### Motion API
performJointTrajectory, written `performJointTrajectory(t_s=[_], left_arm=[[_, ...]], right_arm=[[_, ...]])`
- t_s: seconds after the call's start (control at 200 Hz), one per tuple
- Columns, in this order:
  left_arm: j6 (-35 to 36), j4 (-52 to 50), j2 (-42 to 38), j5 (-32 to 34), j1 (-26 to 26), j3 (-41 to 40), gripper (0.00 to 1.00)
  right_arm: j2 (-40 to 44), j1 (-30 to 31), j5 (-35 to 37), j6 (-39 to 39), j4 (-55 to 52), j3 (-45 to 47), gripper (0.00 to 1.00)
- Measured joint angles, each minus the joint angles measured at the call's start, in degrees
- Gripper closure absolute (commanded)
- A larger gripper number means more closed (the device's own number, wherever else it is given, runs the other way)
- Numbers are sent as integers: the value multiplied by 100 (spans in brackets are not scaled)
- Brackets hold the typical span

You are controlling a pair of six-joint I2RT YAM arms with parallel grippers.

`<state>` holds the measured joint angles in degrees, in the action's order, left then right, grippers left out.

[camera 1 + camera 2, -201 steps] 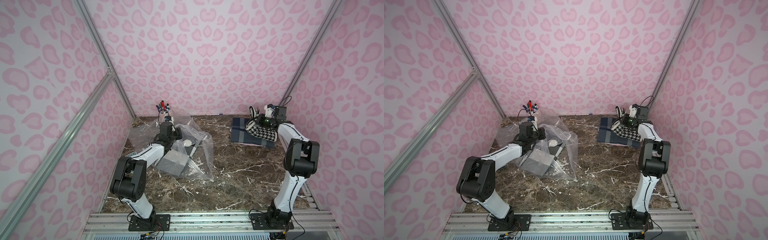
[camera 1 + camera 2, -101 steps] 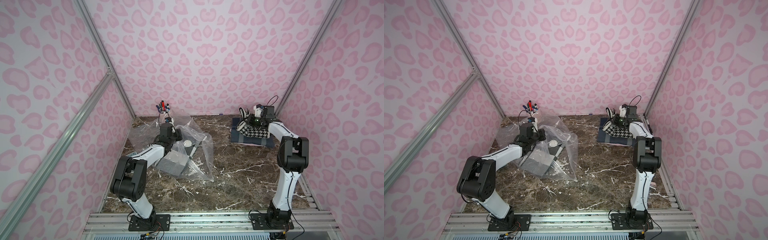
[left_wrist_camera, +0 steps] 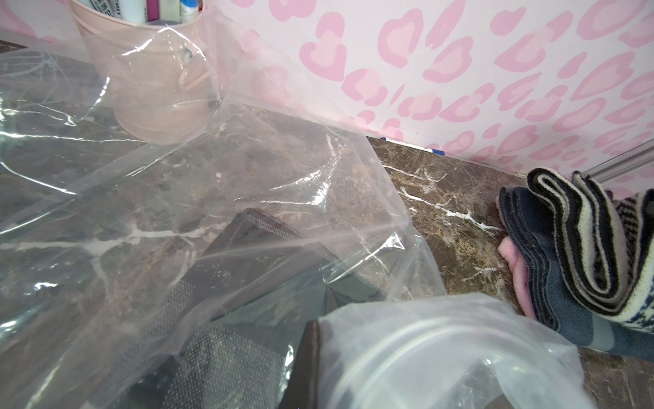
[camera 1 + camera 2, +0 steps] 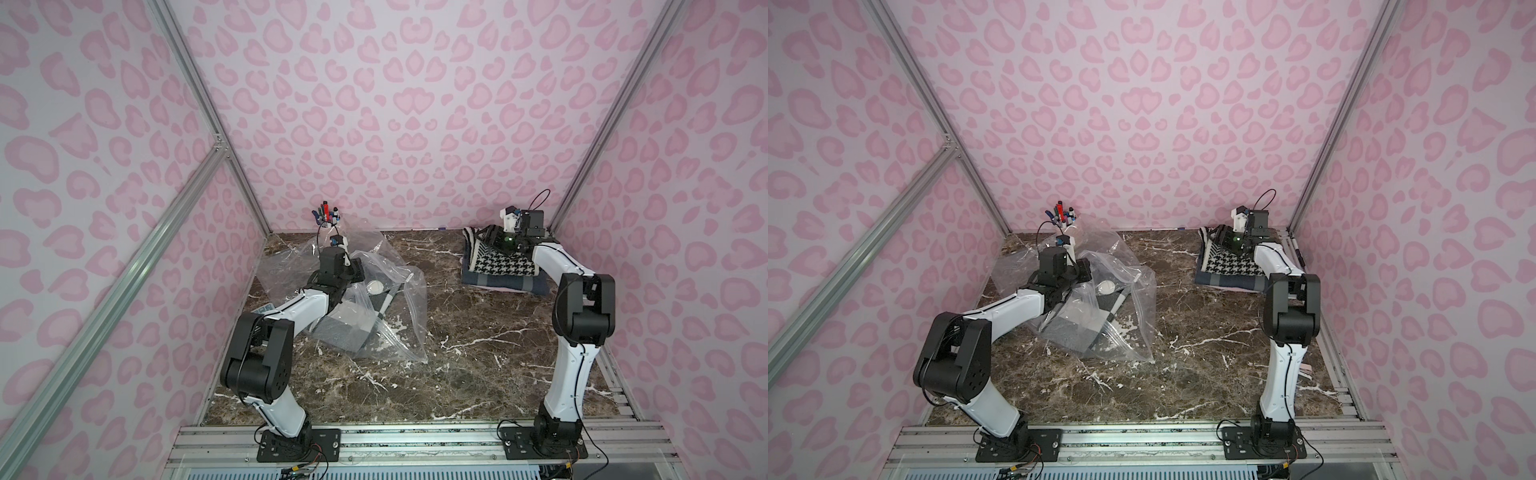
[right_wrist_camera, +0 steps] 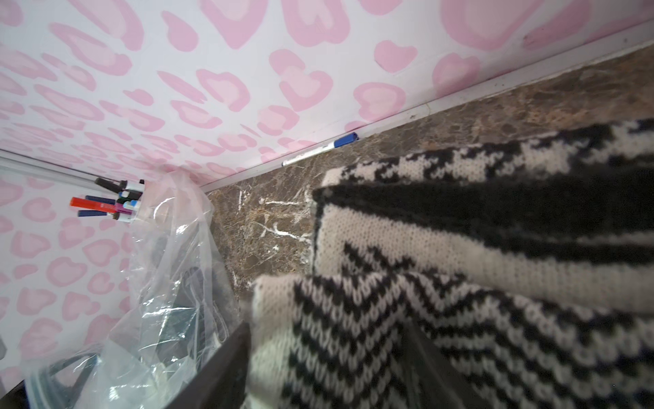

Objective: Take the blanket out of the vacuum bag
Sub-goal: Place the blanket at the corner of the board.

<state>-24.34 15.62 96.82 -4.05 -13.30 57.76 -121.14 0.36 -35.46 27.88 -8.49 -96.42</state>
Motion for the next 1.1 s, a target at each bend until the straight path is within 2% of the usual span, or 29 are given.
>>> performJointTrajectory(t_s=[0.205,0.43,0.665,0.92,1.1], left_arm=[[-79,17,33,-44,-4,26,96],[-81,20,76,-98,-7,33,96],[-59,20,116,-98,-7,66,96],[-63,20,138,-131,-7,83,96],[-103,24,74,-162,-13,33,96]], right_arm=[[157,50,-435,227,407,94,32],[-459,118,-929,835,1084,247,32],[-750,151,-992,911,1263,216,33],[101,20,-758,560,911,358,33],[848,-516,-595,514,1217,1554,33]])
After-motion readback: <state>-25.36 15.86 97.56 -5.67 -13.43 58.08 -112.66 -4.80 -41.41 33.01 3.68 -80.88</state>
